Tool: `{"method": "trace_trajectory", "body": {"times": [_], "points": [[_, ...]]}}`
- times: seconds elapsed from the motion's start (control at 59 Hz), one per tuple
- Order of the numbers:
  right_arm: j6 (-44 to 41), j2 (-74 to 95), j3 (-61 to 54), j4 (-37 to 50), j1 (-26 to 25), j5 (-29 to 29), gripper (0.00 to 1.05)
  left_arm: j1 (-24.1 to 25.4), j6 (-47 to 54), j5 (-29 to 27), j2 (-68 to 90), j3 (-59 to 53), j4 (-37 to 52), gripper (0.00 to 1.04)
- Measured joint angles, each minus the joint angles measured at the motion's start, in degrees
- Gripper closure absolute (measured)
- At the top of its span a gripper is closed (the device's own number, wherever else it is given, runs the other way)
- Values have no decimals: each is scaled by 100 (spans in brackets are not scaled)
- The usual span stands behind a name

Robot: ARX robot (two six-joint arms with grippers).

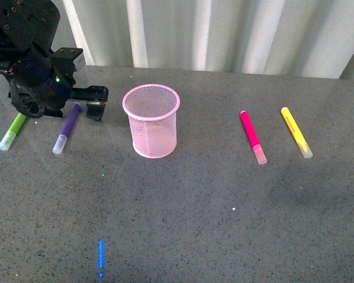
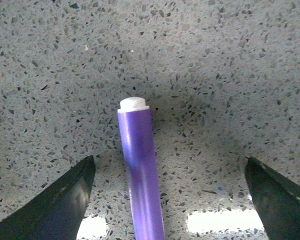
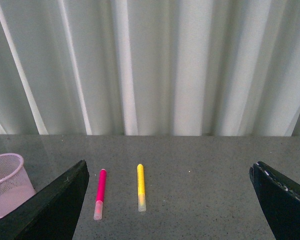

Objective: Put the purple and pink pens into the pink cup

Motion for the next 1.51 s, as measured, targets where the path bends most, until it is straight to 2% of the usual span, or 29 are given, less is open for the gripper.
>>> {"method": "trace_trajectory", "body": {"times": [0.068, 0.169, 0.339, 0.423, 0.661, 0.999, 1.236, 1.372, 1.423, 1.507], "points": [[0, 0, 0, -2, 0, 0, 7, 11, 9, 0, 4, -4, 46, 27], [0, 0, 0, -2, 0, 0, 7, 24, 20, -15, 9, -15, 66, 41], [0, 0, 0, -2, 0, -2, 7, 37, -70, -59, 7, -94, 107, 80], [0, 0, 0, 0, 0, 0, 7, 33, -214, -13, -42, -203, 302, 92], [0, 0, 0, 0, 0, -2, 7, 37, -348, 190, -247, -660, 909, 92], [0, 0, 0, 0, 0, 0, 7, 175, -116, 195, -1381, -1373, 2422, 92], [0, 0, 0, 0, 0, -2, 7, 273, -894, 317, -2691, -2363, 4183, 92], [0, 0, 0, 0, 0, 0, 7, -83, -1849, 409, -3250, -3403, 5755, 92], [0, 0, 0, 0, 0, -2, 7, -326, -2157, 334, -3355, -3766, 6336, 92], [0, 0, 0, -2, 0, 0, 7, -994, -2404, -4, -3340, -4387, 7431, 92]]}}
